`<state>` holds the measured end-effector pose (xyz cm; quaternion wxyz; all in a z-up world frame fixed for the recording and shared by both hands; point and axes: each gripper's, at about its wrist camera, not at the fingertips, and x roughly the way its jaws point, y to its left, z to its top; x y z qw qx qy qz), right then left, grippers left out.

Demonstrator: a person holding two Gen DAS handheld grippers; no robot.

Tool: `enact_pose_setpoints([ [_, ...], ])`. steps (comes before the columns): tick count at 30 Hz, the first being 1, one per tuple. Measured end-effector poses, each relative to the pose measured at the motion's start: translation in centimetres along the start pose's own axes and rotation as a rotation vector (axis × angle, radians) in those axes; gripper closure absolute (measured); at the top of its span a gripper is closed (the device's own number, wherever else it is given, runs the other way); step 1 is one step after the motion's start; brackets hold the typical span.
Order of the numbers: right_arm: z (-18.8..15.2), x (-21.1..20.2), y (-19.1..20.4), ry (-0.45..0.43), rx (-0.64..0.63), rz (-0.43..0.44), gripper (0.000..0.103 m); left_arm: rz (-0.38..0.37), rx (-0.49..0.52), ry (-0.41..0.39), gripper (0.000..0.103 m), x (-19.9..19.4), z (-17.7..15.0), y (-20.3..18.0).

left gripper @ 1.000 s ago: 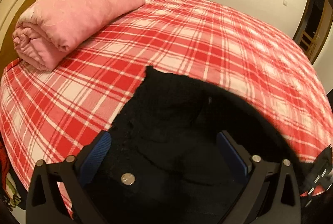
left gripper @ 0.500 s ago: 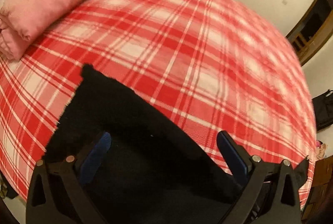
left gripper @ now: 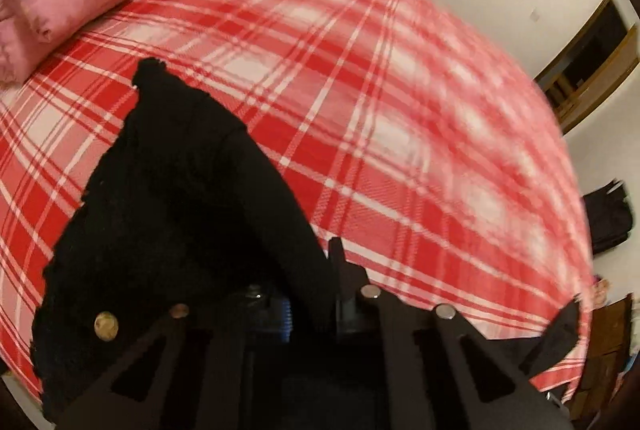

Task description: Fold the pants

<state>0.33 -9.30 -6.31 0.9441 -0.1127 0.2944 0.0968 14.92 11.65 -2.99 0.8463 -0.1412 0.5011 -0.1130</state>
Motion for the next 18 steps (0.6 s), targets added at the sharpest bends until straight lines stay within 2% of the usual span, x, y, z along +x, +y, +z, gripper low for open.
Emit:
enact_pose_setpoints([
  [1,0.2,-1.1,-1.0,-0.023,0.085,-0.009,0.056,-0.033,-0.01,-0.035,0.088,-1.1,-0.3,0.2],
  [2,0.2,-2.1,-1.8,-0.047,0.16,-0.017,0.045,-0.06,-0.015,-0.071,0.089,-2.4,-0.7,0.4],
  [3,-0.1,-3.5,-3.1,-0.086,0.27,-0.019,0.027,-0.085,-0.019,-0.107,0.089,-3.8,-1.1,0.6],
  [4,-0.6,-4.6,-4.0,-0.115,0.365,-0.005,0.023,-0.104,-0.021,-0.13,0.089,-4.8,-1.6,0.8],
  [5,-1.2,-5.4,-4.7,-0.128,0.446,0.024,0.023,-0.139,-0.024,-0.164,0.089,-6.3,-2.4,0.9],
  [7,-2.4,-5.8,-5.5,-0.098,0.582,0.107,0.023,-0.181,-0.028,-0.196,0.089,-7.8,-3.3,1.1],
  [10,-4.6,-5.3,-5.8,-0.04,0.736,0.21,0.023,-0.207,-0.038,-0.232,0.089,-9.5,-5.2,1.5],
  [13,-5.8,-4.4,-6.3,-0.01,0.849,0.263,0.023,-0.229,-0.059,-0.24,0.089,-10.7,-6.3,1.9],
  [16,-5.6,-2.7,-8.0,-0.014,0.989,0.343,0.023,-0.251,-0.082,-0.252,0.089,-12.3,-7.1,2.3],
  [18,-5.1,-1.1,-9.2,0.025,1.049,0.318,0.023,-0.256,-0.079,-0.259,0.089,-13.3,-7.3,2.3],
])
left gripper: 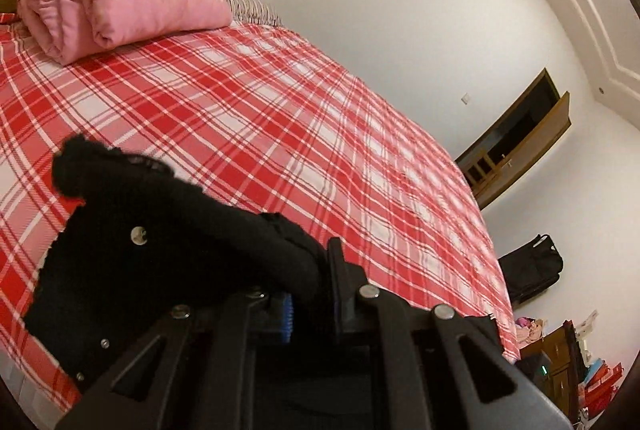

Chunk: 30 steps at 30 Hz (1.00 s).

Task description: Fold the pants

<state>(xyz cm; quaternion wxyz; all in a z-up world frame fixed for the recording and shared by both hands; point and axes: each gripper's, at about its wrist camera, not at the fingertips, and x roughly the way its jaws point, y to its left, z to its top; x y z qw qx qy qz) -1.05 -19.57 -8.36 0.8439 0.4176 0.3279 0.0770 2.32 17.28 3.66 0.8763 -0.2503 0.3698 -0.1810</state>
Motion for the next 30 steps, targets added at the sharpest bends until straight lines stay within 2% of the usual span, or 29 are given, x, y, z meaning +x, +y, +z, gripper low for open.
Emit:
enact_pose_setpoints([
  [2,1.2,1.6,-0.5,0.019,0.057,-0.004,0.023,0.002,0.007,-0.003,0.089,-0.3,0.1,-0.2],
  [4,2.1,3.8,-1.2,0.068,0.136,-0.045,0.023,-0.002,0.007,-0.001,0.089,-0.5,0.1,-0.1],
  [6,2.6,4.7,-1.5,0.058,0.179,-0.043,0.027,-0.013,0.001,0.009,0.089,-0.5,0.0,0.0],
  [7,2.8,4.9,-1.4,0.04,0.185,-0.034,0.055,-0.013,0.003,0.009,0.089,-0.7,-0.1,0.2],
  [9,3.1,5.2,-1.2,0.04,0.184,-0.031,0.102,0.003,0.019,0.003,0.089,-0.9,-0.2,0.3],
  [13,3.4,4.3,-0.7,0.007,0.13,-0.037,0.102,0.008,0.034,-0.029,0.091,-1.6,0.1,0.8],
  [17,3.1,1.9,0.3,-0.023,0.103,0.012,0.102,0.093,0.06,-0.045,0.091,-2.1,0.2,1.2],
  [19,2.9,1.1,1.0,-0.02,0.068,0.006,0.101,0.126,0.072,-0.037,0.091,-2.1,0.0,1.5],
  [20,2.7,0.9,1.1,-0.011,0.067,-0.009,0.094,0.166,0.078,-0.032,0.088,-1.9,-0.1,1.8],
  [21,2.2,0.8,1.1,0.009,0.074,-0.03,0.068,0.195,0.079,-0.026,0.082,-1.7,-0.2,2.1],
  [22,1.9,1.0,1.1,0.028,0.084,-0.045,0.029,0.22,0.073,-0.01,0.077,-1.5,-0.3,2.6],
  [23,1.6,1.4,0.9,0.034,0.101,-0.06,0.018,0.226,0.063,0.003,0.066,-1.3,-0.4,3.0],
  [24,1.3,1.3,0.5,0.015,0.106,-0.059,0.017,0.228,0.046,0.022,0.054,-1.1,-0.5,3.5],
  [26,1.0,1.5,0.3,0.005,0.1,-0.059,0.017,0.224,0.02,0.054,0.042,-0.5,-0.9,4.3],
  [27,0.8,1.6,0.2,0.006,0.099,-0.046,0.017,0.225,0.011,0.068,0.038,-0.2,-1.1,4.8],
  [30,0.6,1.9,0.5,0.0,0.08,-0.014,0.017,0.24,-0.006,0.08,0.038,0.2,-1.5,6.0],
])
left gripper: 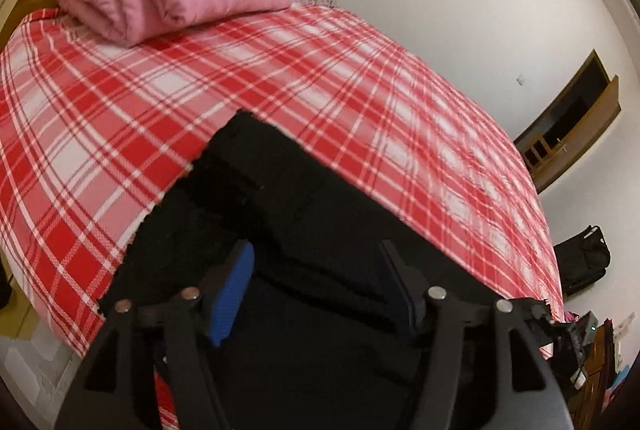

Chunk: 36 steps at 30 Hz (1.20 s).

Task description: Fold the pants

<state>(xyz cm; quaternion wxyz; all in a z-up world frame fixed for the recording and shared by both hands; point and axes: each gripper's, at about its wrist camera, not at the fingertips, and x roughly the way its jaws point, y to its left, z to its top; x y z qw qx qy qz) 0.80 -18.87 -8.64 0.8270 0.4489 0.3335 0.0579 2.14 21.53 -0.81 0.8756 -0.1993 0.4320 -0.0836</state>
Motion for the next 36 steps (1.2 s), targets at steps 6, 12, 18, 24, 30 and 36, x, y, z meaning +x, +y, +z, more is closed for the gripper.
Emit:
enact_pose_setpoints([
  [6,-0.4,0.5,0.4,0.007,-0.024,0.007,0.017,0.028,-0.074,0.001,0.037,2.9,1.3,2.6],
  [12,-0.8,1.1,0.4,0.017,-0.018,-0.001,0.017,-0.019,-0.112,0.046,0.037,6.4,2.1,2.7],
  [18,-1.0,1.2,0.3,0.017,-0.014,0.002,0.017,-0.134,-0.183,0.057,0.062,7.2,1.8,2.5],
  [24,-1.6,1.5,0.5,0.019,-0.008,0.016,0.017,-0.157,-0.182,0.032,0.094,6.7,1.7,2.4],
  [30,-1.8,1.1,-0.5,0.012,0.028,0.032,0.017,-0.251,-0.245,-0.018,0.097,3.5,2.1,2.3],
  [36,-1.7,-0.4,-2.0,-0.011,0.117,0.074,0.017,-0.364,-0.201,-0.099,0.097,-2.3,3.0,-0.4],
])
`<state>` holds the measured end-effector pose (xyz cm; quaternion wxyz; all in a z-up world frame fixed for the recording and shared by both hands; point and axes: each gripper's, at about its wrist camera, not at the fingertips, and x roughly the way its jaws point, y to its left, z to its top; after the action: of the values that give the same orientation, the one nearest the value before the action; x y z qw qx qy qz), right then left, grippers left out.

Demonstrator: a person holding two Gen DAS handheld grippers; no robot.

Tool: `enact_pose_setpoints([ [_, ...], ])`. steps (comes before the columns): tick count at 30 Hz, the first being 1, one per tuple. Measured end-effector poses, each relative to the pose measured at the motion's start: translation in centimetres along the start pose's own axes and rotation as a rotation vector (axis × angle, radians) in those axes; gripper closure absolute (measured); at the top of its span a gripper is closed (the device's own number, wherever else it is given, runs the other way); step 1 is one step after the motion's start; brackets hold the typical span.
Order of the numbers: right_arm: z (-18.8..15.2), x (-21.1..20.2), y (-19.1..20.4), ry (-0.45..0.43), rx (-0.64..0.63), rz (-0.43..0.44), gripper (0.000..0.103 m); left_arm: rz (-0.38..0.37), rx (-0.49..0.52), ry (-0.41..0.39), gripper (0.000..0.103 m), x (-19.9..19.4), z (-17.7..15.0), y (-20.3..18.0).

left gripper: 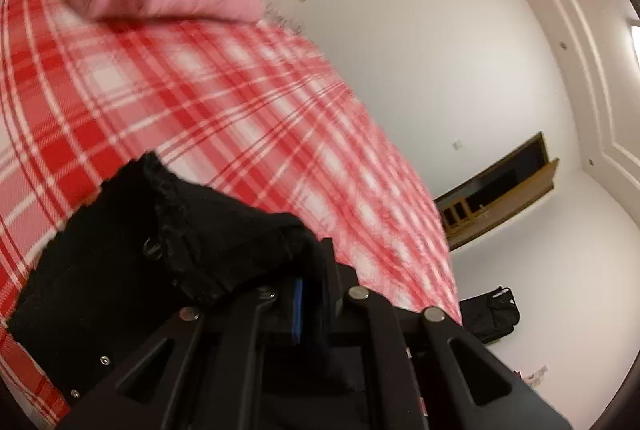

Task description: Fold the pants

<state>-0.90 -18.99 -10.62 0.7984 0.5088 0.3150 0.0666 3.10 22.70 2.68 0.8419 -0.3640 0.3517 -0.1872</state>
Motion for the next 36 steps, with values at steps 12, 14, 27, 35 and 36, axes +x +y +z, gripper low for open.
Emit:
enact_pose_setpoints([
  [12,1.9,0.4,2.5,0.031,-0.018,-0.01,0.017,-0.039,-0.025,-0.008,0.097,-2.1,-0.2,-1.1],
  [14,2.2,0.4,2.8,0.03,-0.046,-0.064,0.017,-0.046,-0.029,-0.01,0.097,-2.3,-0.3,-0.9],
  [27,11.0,-1.1,0.3,0.016,-0.079,-0.499,0.017,-0.047,-0.025,-0.016,0.097,-3.1,-0.4,-0.1],
  [35,14.3,1.5,-1.0,0.114,-0.125,-0.76,0.017,-0.041,-0.03,-0.016,0.097,-3.2,-0.7,0.3],
  [36,14.5,1.8,-1.2,0.119,-0.136,-0.795,0.017,-0.038,-0.032,-0.016,0.097,-3.2,-0.7,0.4],
])
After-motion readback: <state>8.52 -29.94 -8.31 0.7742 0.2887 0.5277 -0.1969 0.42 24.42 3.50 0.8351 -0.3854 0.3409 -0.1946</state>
